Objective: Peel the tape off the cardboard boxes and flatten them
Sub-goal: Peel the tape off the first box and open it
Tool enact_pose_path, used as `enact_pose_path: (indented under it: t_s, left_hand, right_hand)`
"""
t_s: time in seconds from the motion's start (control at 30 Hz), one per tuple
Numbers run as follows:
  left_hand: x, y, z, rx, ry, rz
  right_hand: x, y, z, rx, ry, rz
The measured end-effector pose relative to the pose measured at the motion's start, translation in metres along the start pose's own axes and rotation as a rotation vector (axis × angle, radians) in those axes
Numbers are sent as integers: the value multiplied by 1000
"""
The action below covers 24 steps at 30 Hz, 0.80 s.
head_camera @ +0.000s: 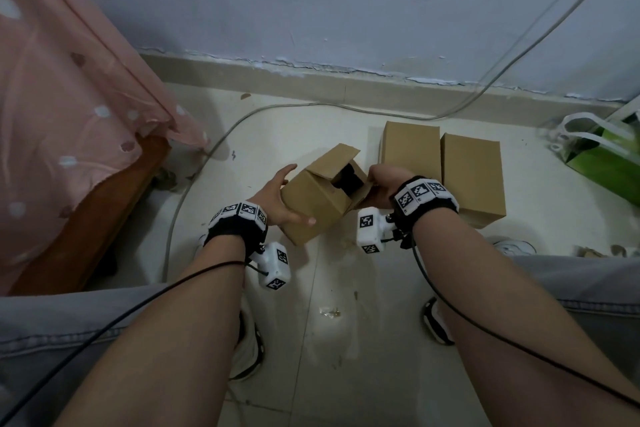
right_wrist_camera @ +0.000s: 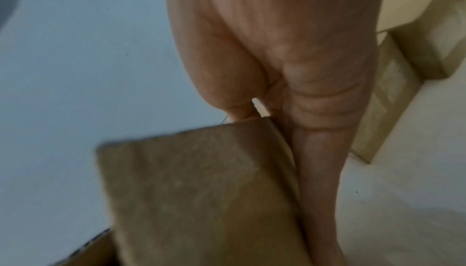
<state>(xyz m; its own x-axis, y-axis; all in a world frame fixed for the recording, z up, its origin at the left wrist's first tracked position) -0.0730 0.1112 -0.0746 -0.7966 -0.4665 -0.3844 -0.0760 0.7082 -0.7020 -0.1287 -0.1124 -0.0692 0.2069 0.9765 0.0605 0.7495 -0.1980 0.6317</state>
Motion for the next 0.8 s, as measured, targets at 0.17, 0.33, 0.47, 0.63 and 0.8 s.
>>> enact_pose_path:
  t_s: [0.17,0.33,0.47,0.63,0.8]
  left_hand:
    - [-13,0,-4,-55,-143,-91]
    - [-24,0,-11,-143,-333,-208]
    - [-21,-2,-9,-227,-277,-206]
    - [-5,14,-6,-328,-121,-311]
    - [-31,1,-2,-114,-329,24]
  right_hand:
    - [8,-11,-5,86,22,213]
    - [27,2,2,72,178,36]
    - [39,9,3,37,215,-237]
    - [46,9,6,-32,226,-506]
    - [51,11,13,-133,197,-343]
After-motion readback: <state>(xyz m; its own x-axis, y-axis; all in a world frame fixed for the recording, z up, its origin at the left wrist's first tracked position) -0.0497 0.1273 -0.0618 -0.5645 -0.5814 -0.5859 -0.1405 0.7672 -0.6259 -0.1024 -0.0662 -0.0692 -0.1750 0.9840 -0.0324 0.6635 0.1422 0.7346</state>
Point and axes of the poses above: each hand's wrist, its own z-axis towards the middle knuckle, its own x-axis out of the palm, y = z × x, the point moved 7 cm from there along z, towards the middle knuckle, and after that the axes turned 9 degrees about y, right-handed, at the moved point
